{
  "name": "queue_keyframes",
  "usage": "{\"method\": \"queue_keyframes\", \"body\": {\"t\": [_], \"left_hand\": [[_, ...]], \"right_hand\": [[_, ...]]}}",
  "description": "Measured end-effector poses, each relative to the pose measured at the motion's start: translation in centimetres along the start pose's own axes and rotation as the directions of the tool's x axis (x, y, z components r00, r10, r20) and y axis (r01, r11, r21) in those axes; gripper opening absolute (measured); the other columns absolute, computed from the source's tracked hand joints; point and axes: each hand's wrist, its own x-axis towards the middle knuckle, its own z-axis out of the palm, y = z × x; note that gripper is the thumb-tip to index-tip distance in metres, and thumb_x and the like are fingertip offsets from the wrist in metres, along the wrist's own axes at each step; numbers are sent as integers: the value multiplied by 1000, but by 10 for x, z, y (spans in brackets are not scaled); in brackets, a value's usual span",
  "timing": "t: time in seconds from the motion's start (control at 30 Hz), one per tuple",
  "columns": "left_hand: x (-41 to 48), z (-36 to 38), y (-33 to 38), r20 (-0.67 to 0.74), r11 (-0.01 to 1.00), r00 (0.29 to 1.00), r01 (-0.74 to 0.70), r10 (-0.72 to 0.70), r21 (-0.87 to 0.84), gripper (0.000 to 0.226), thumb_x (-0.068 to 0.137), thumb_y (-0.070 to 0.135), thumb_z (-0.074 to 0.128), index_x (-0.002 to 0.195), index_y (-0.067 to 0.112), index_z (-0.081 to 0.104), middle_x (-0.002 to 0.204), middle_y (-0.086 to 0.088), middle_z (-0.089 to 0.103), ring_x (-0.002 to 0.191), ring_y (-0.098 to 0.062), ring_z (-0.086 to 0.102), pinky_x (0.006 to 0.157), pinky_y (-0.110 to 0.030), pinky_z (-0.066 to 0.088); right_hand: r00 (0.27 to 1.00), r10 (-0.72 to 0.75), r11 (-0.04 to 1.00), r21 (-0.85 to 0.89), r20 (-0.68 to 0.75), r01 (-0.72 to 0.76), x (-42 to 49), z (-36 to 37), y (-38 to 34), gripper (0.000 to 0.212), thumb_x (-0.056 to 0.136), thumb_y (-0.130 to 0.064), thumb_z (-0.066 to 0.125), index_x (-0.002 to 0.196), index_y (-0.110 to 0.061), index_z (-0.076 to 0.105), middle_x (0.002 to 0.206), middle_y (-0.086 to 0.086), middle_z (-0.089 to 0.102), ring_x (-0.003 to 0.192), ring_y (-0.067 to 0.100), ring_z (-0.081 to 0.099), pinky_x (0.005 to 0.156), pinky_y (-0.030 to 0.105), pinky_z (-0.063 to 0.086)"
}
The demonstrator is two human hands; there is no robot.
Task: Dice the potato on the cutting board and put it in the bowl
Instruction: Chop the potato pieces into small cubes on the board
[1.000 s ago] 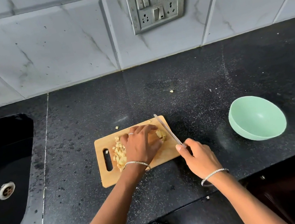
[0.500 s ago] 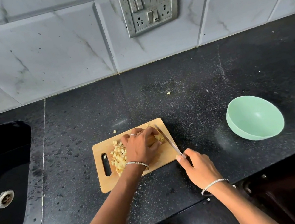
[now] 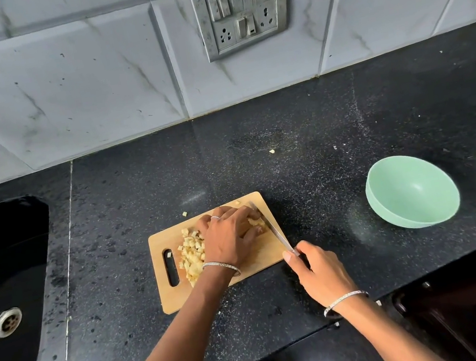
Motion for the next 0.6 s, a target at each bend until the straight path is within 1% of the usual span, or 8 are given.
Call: {"method": "queue_keyframes", "body": {"t": [0.1, 0.17, 0.2, 0.3, 0.4, 0.5, 0.6], "left_hand": [[-1, 2, -5, -22, 999, 1000, 22, -22, -25, 20, 81, 50, 66, 97, 38, 62, 99, 18, 68, 111, -12, 50, 88, -36, 21], [-2, 2, -9, -29, 999, 999, 30, -31, -27, 21, 80, 52, 66, 96, 38, 62, 98, 19, 68, 110, -11, 51, 87, -36, 22], [-3, 2, -10, -31, 999, 999, 30, -31, -27, 22, 80, 53, 65, 96, 38, 62, 97, 20, 68, 110, -11, 51, 88, -37, 23], [-5, 0, -14, -36, 998, 999, 35, -37, -42, 22, 79, 54, 67, 92, 37, 63, 96, 21, 68, 109, -11, 52, 90, -40, 27], [-8, -2, -17, -51, 998, 997, 48, -50, -34, 22, 77, 54, 69, 89, 36, 63, 95, 21, 67, 108, -10, 53, 88, -39, 25], [-11, -3, -19, -48, 997, 996, 71, -72, -32, 25, 76, 56, 69, 92, 38, 63, 99, 21, 67, 111, -10, 51, 90, -39, 24], [-11, -4, -15, -54, 997, 996, 64, -66, -32, 26, 76, 57, 68, 94, 40, 62, 99, 23, 66, 111, -10, 51, 89, -38, 23]], "right_hand": [[1000, 6, 1000, 19, 5, -6, 0, 0, 2, 34, 99, -47, 43, 86, -17, 51, 65, -5, 54, 69, 26, 55, 61, 37, 37], [1000, 6, 1000, 29, 3, -6, 0, -1, 2, 35, 98, -48, 43, 86, -17, 52, 68, -1, 61, 70, 27, 59, 63, 39, 42], [1000, 4, 999, 32, 0, -4, 0, -1, 2, 35, 98, -49, 43, 86, -17, 52, 67, -1, 60, 70, 27, 59, 63, 39, 42], [1000, -8, 1000, 30, -7, 8, 0, -1, 2, 34, 99, -48, 43, 86, -17, 51, 63, -3, 55, 68, 27, 57, 59, 38, 34], [999, -26, 999, 22, -20, 27, -1, -2, -1, 33, 99, -46, 43, 87, -17, 52, 61, -5, 51, 63, 24, 52, 57, 37, 28], [999, -34, 999, 6, -30, 34, -2, -2, -3, 31, 99, -46, 43, 87, -18, 49, 59, -6, 48, 59, 20, 45, 58, 37, 25], [999, -32, 999, -1, -33, 32, -3, -1, -5, 29, 99, -46, 42, 87, -20, 48, 59, -7, 46, 59, 20, 43, 58, 37, 25]]}}
